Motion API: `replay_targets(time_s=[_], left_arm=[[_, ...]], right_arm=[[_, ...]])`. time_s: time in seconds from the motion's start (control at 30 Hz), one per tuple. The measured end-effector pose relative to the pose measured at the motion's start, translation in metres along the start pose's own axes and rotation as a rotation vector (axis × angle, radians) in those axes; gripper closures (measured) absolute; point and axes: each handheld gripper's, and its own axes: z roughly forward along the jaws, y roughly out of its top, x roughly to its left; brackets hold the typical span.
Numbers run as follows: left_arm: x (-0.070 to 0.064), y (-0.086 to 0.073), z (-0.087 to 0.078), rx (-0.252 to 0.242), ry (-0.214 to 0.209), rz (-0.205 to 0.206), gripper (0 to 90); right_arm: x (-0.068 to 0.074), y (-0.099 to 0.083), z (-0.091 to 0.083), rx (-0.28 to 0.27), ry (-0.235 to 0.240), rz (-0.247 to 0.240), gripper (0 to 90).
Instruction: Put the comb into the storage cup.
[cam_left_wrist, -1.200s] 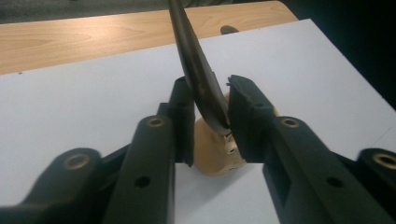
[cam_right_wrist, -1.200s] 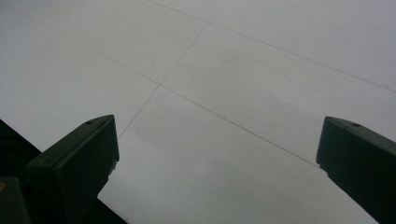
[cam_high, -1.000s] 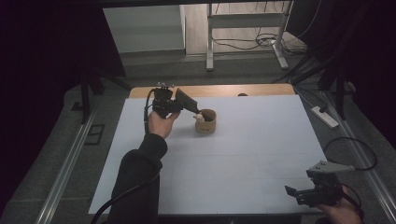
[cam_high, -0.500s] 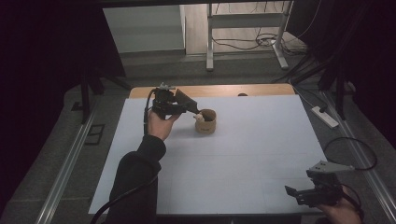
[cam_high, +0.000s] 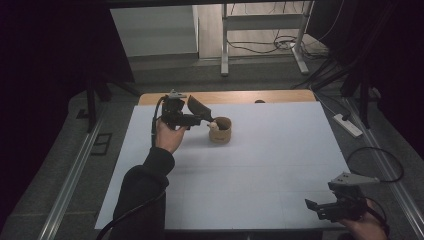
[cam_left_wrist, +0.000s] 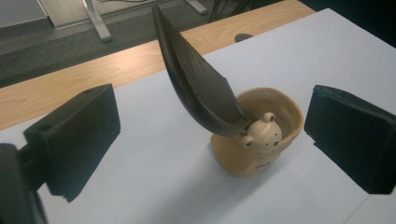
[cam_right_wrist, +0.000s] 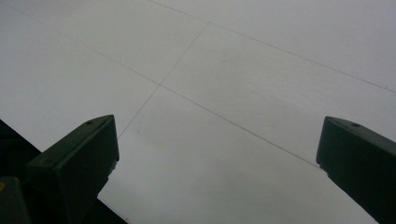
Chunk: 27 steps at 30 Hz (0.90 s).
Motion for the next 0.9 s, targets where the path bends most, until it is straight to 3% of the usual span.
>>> replay_targets(time_s=[0.47, 0.9], left_arm=[[-0.005, -0.016, -0.010, -0.033, 0.012, 0.043, 0.0], [-0.001, -0.032, -0.015, -0.050, -0.014, 0.004, 0.0]], right_arm=[[0.000, 0.000, 0.000, 0.000, -0.001, -0.004, 0.0], [0.001, 0.000, 0.000, 0.002, -0.002, -0.007, 0.0]])
